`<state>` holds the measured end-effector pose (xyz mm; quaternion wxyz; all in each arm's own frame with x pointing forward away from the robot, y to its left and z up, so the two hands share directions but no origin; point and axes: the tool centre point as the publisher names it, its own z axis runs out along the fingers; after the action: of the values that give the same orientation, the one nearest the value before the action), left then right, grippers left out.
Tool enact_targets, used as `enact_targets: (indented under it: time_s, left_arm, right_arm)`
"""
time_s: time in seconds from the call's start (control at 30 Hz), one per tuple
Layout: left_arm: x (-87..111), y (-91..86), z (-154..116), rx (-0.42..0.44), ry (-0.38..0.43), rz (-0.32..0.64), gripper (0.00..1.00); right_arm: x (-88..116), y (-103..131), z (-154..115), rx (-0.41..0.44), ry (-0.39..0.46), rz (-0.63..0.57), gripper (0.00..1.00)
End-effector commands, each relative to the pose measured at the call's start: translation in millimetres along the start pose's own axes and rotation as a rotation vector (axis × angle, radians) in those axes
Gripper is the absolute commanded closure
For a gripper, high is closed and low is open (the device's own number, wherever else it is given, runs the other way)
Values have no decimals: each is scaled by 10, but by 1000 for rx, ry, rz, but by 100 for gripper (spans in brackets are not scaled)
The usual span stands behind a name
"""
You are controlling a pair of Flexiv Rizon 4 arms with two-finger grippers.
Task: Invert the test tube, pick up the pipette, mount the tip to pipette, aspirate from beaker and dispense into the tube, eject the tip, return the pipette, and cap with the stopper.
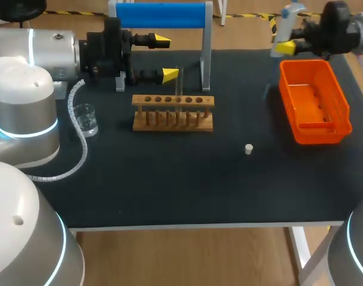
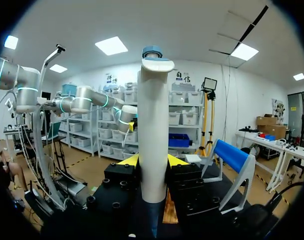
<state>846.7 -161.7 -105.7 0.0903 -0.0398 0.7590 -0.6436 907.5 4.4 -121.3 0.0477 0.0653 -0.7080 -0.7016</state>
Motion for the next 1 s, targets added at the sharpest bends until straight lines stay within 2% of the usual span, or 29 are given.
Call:
enact_targets:
  time_s: [0.03,0.3,0.6,0.87,1.0]
  left_arm:
    - [4,5,7,1,-3,1,0]
    - [4,5,7,1,-3,1,0]
    - [4,5,7,1,-3,1,0]
    - [4,5,7,1,-3,1,0]
    - [4,5,7,1,-3,1,0]
  right_arm:
    - [3,30,-484,15,23,2,100]
    - [-3,16,-837,40,43,38,100]
    - [-26,-105,-1188,51,39,71,100]
    - [-57,-187,-1337,53,42,78,100]
    - [-92,-246,-1409,44,14,70,100]
